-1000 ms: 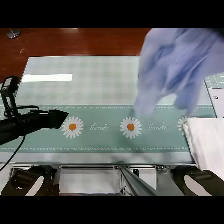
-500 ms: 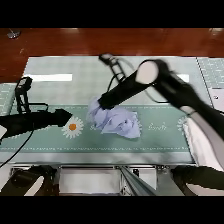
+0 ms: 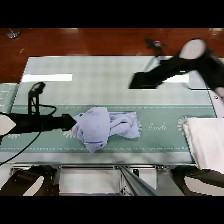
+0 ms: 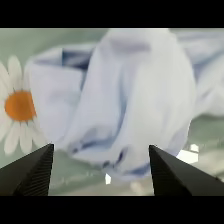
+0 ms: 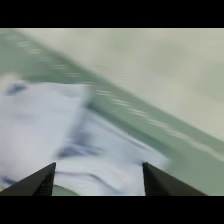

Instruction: Fold the shirts.

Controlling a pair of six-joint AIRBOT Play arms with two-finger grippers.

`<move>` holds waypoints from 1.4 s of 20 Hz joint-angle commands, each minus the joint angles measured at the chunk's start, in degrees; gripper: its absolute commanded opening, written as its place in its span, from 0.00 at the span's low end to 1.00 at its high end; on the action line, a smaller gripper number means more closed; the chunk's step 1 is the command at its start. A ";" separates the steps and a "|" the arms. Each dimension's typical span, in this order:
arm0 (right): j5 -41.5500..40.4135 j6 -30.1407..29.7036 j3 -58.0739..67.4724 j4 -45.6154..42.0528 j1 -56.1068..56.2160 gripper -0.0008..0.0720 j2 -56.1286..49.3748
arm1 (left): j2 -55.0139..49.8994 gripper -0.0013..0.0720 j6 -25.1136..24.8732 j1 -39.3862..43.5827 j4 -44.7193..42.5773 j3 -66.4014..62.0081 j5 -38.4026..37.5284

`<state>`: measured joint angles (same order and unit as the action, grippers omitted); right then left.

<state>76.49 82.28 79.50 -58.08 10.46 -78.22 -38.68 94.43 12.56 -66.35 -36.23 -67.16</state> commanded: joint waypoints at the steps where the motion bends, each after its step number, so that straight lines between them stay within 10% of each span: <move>1: 3.67 -0.09 -12.85 -10.54 -18.38 0.87 11.96 | -2.60 0.97 -5.18 1.27 5.95 3.52 -11.15; 11: -13.31 -4.13 -52.30 6.88 -17.09 0.86 23.12 | -14.45 0.97 -8.28 22.12 18.38 15.13 24.68; 12: -14.62 -3.15 -52.30 7.04 -14.62 0.86 22.99 | -16.22 0.77 -8.28 22.73 18.91 14.49 25.07; 13: -15.80 -2.23 -52.30 7.34 -11.93 0.86 22.29 | -17.35 0.05 -8.94 22.80 18.93 13.38 23.96; 26: -23.50 -5.33 -35.06 22.36 8.41 0.86 -3.48 | -16.92 0.06 -16.41 11.32 18.82 -2.58 13.62; 28: -22.51 -5.44 -32.59 22.14 10.21 0.51 -6.23 | -16.92 0.06 -16.41 10.34 18.82 -2.67 14.23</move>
<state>53.36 76.90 42.92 -36.60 17.98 -79.64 -55.57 78.39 24.56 -47.53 -37.98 -53.08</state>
